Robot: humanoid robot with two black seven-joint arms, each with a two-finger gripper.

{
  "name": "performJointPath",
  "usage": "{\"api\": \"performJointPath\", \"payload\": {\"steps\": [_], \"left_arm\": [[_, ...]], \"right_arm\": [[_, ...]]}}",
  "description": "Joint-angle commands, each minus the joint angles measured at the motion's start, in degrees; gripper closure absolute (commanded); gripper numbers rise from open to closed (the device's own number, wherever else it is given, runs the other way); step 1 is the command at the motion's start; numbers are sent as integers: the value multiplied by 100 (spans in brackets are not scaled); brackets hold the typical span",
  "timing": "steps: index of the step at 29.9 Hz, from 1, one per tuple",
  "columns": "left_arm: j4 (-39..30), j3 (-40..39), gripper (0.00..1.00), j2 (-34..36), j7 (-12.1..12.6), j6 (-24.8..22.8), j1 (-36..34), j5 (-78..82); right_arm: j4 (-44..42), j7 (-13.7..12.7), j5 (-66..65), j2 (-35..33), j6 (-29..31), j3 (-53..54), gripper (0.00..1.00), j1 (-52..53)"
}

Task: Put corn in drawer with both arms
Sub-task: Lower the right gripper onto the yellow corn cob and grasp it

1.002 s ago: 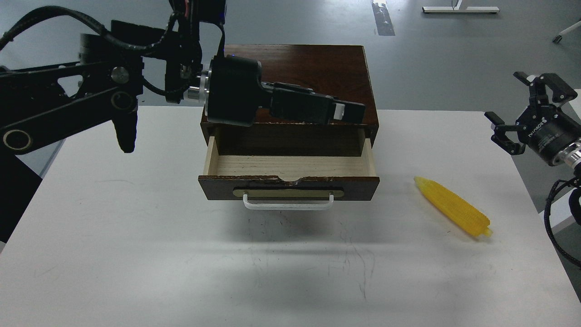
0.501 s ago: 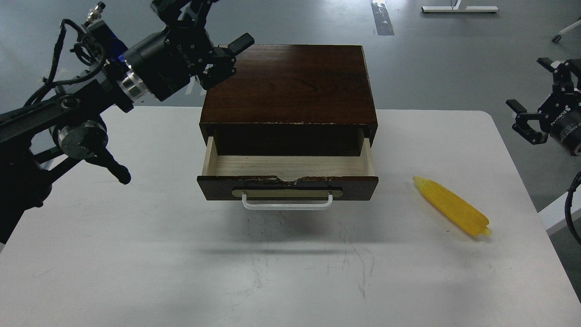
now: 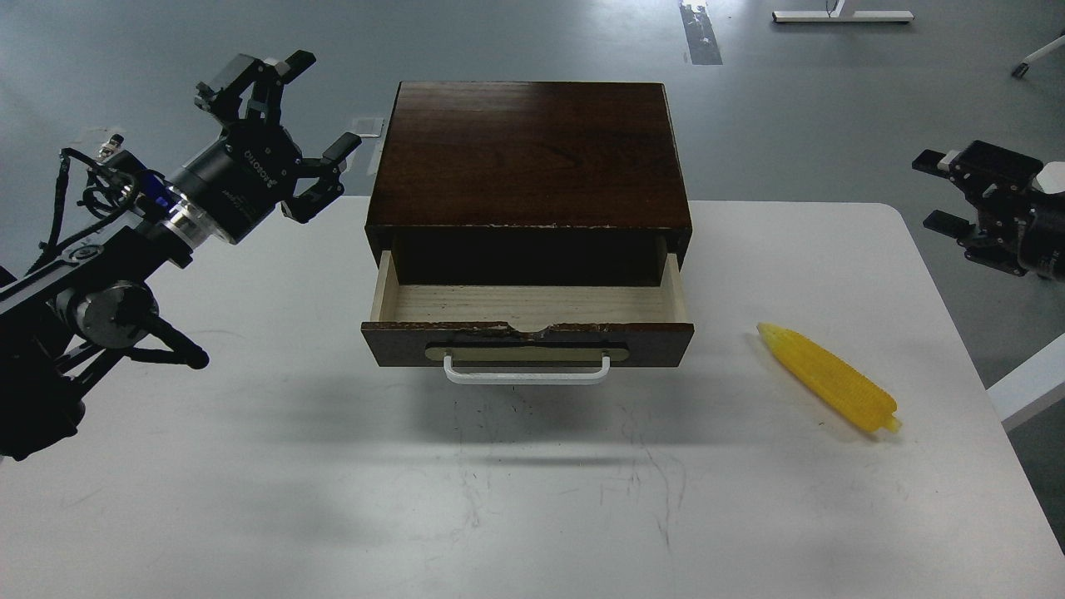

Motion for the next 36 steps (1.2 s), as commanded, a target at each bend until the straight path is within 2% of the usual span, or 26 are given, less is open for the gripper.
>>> {"api": "performJointPath", "payload": {"steps": [1, 5, 9, 19, 29, 35, 36], "left_arm": [[-3, -94, 2, -44, 18, -5, 13, -21], [-20, -103, 2, -1, 27, -5, 4, -38], [-38, -103, 2, 44, 27, -5, 13, -38], [-99, -103, 2, 52, 27, -66, 13, -38], [-135, -191, 2, 123, 36, -181, 48, -38], [-214, -200, 2, 167, 9, -181, 101, -38], [-214, -209, 2, 175, 9, -181, 110, -38]], "right_arm": [[529, -1, -1698, -206, 0, -7, 0, 125], [986, -1, -3201, -224, 0, -68, 0, 125], [1023, -1, -4181, -162, 0, -147, 0, 81], [610, -1, -4814, 479, 0, -911, 0, 116], [188, -1, -4823, 980, 0, -1061, 3, 107], [-85, -1, -4823, 1191, -286, -1457, 11, 169], [-111, -1, -4823, 1252, -338, -1535, 15, 169]]}}
